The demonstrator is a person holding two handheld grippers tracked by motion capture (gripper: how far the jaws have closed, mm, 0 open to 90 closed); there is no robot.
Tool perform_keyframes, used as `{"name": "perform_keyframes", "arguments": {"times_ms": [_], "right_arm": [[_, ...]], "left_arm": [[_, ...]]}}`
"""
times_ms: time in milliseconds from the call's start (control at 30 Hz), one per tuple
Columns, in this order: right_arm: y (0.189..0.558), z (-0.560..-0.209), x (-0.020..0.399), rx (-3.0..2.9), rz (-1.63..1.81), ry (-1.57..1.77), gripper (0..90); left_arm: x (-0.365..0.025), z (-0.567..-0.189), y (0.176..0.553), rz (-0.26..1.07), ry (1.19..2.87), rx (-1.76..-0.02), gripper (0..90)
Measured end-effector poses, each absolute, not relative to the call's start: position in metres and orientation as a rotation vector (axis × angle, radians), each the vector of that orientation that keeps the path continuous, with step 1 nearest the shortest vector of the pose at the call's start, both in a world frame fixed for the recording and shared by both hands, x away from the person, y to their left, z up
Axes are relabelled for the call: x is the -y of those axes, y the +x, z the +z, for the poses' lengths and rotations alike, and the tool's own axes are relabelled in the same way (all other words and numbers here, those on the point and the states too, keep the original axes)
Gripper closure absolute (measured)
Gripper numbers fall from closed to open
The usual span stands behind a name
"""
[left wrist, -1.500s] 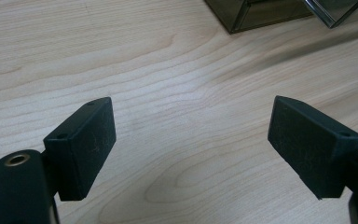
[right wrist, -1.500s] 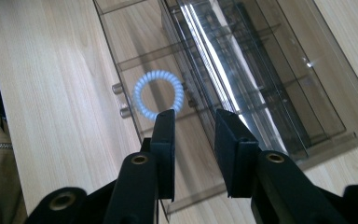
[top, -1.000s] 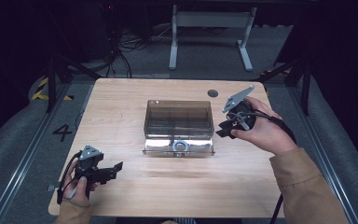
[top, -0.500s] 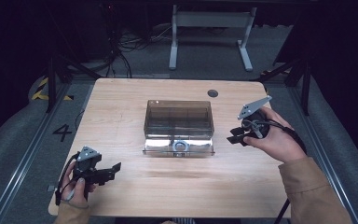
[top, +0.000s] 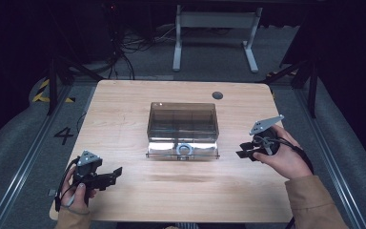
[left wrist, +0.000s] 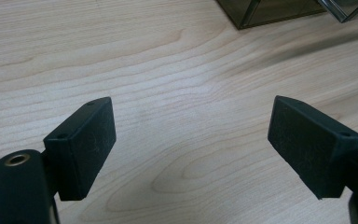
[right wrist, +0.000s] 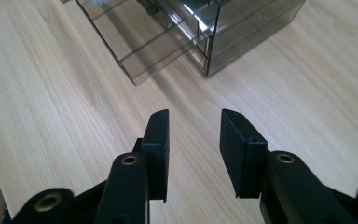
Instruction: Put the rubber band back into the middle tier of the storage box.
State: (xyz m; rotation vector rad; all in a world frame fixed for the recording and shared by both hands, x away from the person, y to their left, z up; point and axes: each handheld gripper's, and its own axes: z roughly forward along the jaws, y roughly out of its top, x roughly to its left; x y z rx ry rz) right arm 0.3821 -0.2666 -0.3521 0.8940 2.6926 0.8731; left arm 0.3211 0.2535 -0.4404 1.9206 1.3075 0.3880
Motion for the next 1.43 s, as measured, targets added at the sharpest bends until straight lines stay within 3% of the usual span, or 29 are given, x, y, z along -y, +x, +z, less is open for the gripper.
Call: {"name": "perform_keyframes", "arguments": {"times_ms": [800, 1433], "right_arm": [[0.359, -0.433, 0.28, -2.693, 0.85, 1.043, 62.4], [0.348, -0.439, 0.279, -2.608, 0.915, 1.033, 59.7]], "left_arm": [[-0.254, -0.44, 0.321, 0.382, 1.917, -1.307, 15.9], [-0.252, -0.441, 0.326, 0.364, 1.92, -1.303, 15.9]]}}
